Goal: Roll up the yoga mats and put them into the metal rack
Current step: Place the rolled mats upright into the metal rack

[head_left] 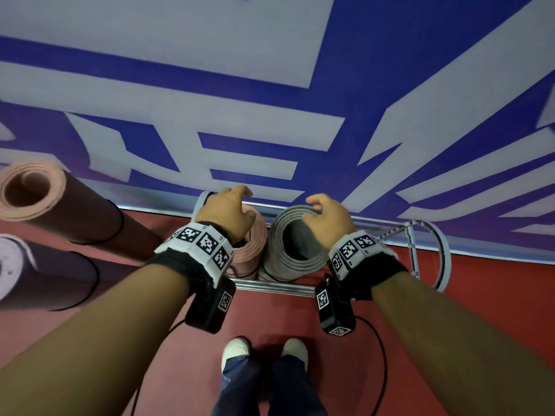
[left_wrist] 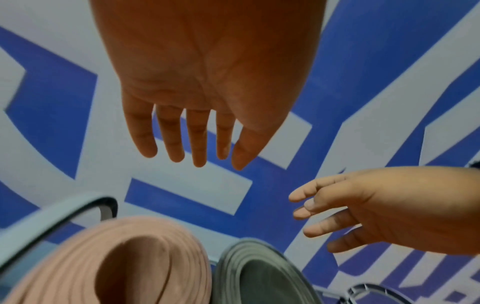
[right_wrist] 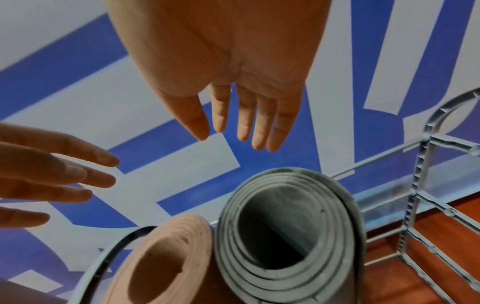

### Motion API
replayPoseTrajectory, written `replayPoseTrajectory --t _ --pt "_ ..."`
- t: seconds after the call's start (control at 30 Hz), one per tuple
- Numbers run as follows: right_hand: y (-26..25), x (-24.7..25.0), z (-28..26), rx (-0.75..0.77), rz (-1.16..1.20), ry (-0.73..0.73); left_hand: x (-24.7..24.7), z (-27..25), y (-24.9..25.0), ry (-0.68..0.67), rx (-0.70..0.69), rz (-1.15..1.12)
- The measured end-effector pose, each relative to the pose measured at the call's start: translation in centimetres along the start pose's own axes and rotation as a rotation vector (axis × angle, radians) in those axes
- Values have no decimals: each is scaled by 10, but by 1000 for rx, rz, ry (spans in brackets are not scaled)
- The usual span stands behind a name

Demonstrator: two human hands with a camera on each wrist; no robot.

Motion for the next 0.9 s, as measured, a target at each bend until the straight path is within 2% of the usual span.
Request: replayPoseTrajectory --t 0.23,0.53,0.7,0.9 --pt "-68 4 -19 63 10 -27 66 -53 -28 91 73 -120" --pt "-148 -28 -50 169 15 -55 138 -105 -76 211 182 -219" --pt "-190 -72 -59 192 2 -145 161 -112 -123 192 219 -262" --pt "-240 -168 -47 130 -23 -208 196 -83 -222 156 245 -239"
Point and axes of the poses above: each hand's wrist, its own z-axis towards the middle knuckle, its own x-axis out of the back of the hand, y = z × x, the point moved 8 cm from there along z, towards the middle knuckle, and after that the axes turned 2 degrees about x, right-handed, at the moved point
